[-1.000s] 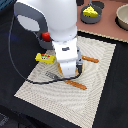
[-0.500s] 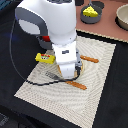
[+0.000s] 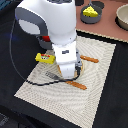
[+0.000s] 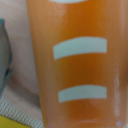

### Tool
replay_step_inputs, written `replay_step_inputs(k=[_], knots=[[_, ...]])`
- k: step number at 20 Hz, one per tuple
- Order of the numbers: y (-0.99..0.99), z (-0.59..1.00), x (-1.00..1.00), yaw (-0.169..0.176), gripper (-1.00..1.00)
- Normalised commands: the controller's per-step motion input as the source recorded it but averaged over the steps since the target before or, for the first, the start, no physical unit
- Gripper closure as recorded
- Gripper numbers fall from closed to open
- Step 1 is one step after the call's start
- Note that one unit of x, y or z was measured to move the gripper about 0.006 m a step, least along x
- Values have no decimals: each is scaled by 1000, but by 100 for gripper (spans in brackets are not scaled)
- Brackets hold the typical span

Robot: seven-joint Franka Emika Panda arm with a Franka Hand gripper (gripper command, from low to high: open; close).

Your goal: Interact with the objects in diverse but meaningful ways.

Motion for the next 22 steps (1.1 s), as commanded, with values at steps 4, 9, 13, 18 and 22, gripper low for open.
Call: replay_step_inputs(k=[4, 9, 13, 18, 22], knots=[[-44, 0, 249, 28, 100], [-19, 207, 343, 21, 100], [126, 891, 184, 16, 100], [136, 966, 0, 35, 100], [16, 783, -19, 61, 100]])
